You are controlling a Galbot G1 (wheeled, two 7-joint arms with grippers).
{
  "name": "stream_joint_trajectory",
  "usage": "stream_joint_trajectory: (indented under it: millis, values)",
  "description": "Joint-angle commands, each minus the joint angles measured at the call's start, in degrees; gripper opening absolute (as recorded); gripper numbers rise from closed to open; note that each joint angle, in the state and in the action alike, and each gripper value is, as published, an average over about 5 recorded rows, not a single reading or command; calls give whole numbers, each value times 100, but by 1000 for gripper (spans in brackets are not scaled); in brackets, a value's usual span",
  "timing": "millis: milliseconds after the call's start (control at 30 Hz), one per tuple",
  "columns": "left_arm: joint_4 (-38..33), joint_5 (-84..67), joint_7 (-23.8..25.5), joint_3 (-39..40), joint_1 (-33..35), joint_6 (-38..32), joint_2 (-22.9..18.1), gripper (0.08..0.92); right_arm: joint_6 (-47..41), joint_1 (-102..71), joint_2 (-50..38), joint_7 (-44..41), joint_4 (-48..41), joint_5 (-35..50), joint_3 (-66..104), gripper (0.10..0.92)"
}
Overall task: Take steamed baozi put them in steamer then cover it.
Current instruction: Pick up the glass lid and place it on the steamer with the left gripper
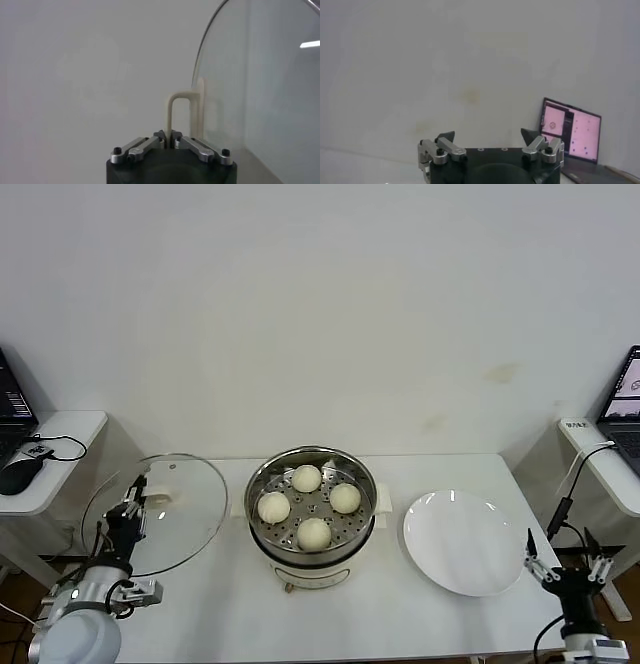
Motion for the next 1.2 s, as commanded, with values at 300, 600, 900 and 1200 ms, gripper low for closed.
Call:
stream_joint_trajectory:
  millis: [300, 600, 900, 1200]
  values:
    - [-420, 268, 838, 2867, -2026, 1306, 52, 138, 242, 46, 452, 178, -364, -1201, -839, 823]
    - [-31, 1702, 1611, 3365, -2465, 1591, -936, 138, 344, 118, 608, 346, -575, -1614, -1022, 823]
    - [442, 2178, 1746, 3521, -2637, 1581, -1795, 138, 427, 130, 718, 389, -662, -1863, -1160, 823]
    - [665, 2573, 1756, 3568, -2504, 1506, -2226, 138, 505, 88, 733, 403, -701, -1841, -1194, 823]
